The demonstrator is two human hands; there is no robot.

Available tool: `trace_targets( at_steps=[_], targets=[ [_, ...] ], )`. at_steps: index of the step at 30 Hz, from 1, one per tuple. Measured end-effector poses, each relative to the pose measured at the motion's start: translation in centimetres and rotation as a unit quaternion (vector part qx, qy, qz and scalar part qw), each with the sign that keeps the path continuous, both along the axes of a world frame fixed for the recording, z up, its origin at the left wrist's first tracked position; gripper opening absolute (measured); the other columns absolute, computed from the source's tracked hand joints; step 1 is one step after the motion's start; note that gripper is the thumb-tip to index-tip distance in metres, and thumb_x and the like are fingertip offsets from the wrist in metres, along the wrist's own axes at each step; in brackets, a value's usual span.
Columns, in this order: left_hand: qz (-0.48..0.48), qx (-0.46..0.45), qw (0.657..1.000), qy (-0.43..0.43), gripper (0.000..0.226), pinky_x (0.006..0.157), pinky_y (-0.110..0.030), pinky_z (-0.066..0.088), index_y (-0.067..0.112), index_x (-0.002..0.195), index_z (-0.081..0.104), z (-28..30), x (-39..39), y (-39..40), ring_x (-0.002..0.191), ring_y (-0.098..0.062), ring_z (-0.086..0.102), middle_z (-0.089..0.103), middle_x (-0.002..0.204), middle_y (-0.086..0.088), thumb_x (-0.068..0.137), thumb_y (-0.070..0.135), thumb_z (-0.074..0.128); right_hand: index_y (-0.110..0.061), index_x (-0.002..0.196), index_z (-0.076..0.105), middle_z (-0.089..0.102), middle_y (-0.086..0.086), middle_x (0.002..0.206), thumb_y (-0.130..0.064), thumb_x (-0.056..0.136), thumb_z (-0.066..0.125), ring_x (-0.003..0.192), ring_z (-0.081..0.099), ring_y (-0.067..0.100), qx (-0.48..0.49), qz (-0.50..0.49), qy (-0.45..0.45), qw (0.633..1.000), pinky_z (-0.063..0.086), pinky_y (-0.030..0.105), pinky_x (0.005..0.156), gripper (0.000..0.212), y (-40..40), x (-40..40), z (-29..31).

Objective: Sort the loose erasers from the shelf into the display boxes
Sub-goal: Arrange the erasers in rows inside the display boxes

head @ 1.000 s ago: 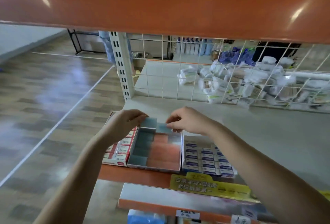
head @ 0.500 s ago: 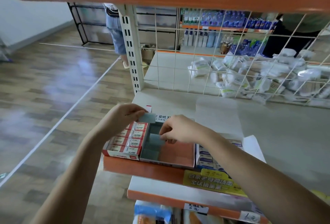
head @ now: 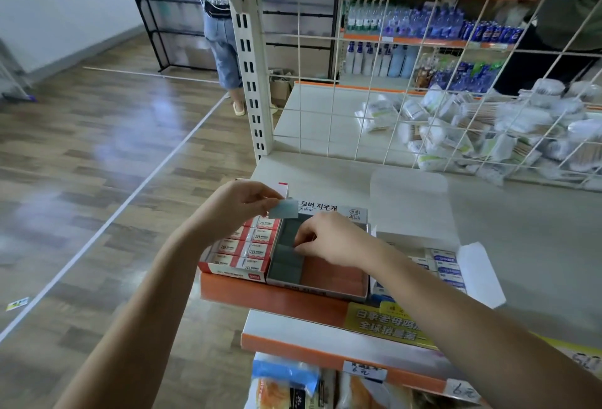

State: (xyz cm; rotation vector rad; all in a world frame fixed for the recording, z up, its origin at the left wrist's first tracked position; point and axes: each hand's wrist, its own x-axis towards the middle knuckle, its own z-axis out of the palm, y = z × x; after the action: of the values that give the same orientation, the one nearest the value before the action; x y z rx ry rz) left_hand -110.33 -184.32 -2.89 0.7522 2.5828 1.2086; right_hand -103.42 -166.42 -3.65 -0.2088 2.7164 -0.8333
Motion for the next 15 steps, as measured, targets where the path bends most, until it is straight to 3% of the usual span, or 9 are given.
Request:
trace_targets(
  at_steps=[8, 15],
  targets=[
    [-0.002, -0.017, 1.0, 0.002, 0.014, 0.065, -0.015, 0.049, 0.023, 0.097, 0.069, -0.3, -0.5, -0.1, 0.071, 0.004, 0.061, 0.068, 0.084, 0.014, 0.087, 0.018, 0.062, -0.016, 0.105, 0.069, 0.067, 0.001, 0.107, -0.023, 0.088, 0.062, 0.092, 0.062, 0.014, 0.006, -0.017, 0.034, 0.999, 0.051, 0.026, 0.082, 0.02, -0.4, 0.5, -0.5],
    [-0.034, -0.061, 0.997, 0.013, 0.014, 0.073, -0.013, 0.047, 0.031, 0.096, 0.068, 0.2, -0.6, 0.6, 0.081, 0.002, 0.062, 0.067, 0.089, 0.017, 0.085, 0.023, 0.064, -0.014, 0.103, 0.069, 0.067, 0.001, 0.102, -0.021, 0.089, 0.059, 0.091, 0.063, 0.014, 0.049, -0.026, 0.093, 0.994, 0.051, 0.028, 0.084, 0.018, 1.4, 1.4, 1.0]
  ],
)
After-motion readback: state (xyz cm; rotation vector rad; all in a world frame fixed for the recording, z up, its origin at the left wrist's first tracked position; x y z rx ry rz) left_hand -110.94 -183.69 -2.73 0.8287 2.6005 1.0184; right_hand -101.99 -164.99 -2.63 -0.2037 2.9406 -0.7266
